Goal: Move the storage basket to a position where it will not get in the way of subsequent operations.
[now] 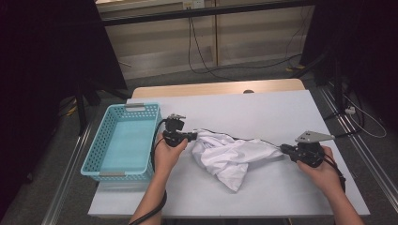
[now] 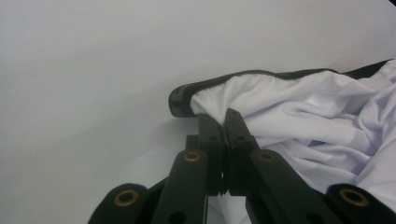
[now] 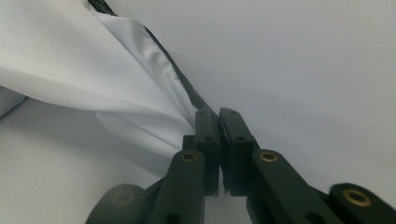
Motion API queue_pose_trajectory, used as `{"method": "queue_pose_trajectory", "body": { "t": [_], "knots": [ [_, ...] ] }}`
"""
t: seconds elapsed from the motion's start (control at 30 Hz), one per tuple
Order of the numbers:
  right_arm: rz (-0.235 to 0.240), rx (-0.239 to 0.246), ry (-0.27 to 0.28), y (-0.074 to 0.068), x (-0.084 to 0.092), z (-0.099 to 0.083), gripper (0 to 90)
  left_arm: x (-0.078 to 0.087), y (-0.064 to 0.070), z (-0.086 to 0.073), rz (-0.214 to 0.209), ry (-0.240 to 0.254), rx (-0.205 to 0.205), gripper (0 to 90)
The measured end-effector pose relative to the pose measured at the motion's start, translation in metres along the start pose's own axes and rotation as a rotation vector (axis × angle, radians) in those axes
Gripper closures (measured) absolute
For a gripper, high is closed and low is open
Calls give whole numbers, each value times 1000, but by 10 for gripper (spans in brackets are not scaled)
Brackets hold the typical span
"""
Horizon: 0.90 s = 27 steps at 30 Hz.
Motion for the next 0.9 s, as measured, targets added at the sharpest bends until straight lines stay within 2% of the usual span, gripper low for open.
{"method": "queue_pose_trajectory", "body": {
  "t": [0.2, 0.37, 0.43, 0.5, 0.6, 0.67, 0.73, 0.8, 0.83, 0.9],
  "knots": [
    [-42, -68, 51, 10, 5, 19, 656, 1, 0, 1, -2, 9, -2, 883],
    [-96, -108, 44, 20, -7, 28, 621, 0, -1, 2, -4, 11, 3, 883],
    [-99, -120, 31, 21, -14, 28, 617, 0, -1, 2, -7, 10, 2, 883],
    [-70, -111, -26, 15, -22, 20, 619, 1, -1, 2, -9, 8, -1, 883],
    [-36, -108, -79, 3, -26, 6, 602, 2, -1, 1, -14, 3, 0, 883],
    [-52, -96, -109, 0, -26, -4, 527, 2, -1, 0, -17, -1, 1, 883],
    [-56, -123, -94, -3, -23, -9, 519, 3, -1, 0, -17, 0, 0, 883],
    [-33, -153, -90, -6, -20, -12, 472, 5, -1, 1, -19, 2, 3, 883],
    [-25, -142, -94, -7, -19, -13, 472, 7, 0, 1, -21, 0, 0, 882],
    [-40, -93, -94, -10, -17, -16, 475, 10, 1, 0, -22, 1, -2, 882]
  ]
}}
Point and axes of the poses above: each handheld gripper's, and its own axes: x roughly backward along the jaws, z roughly out of its top, y roughly to its right, the point moved 8 cm from there along -x, roughly forward along the jaws, and after that the axes turned 5 degrees about y, right-handed, at the moved point
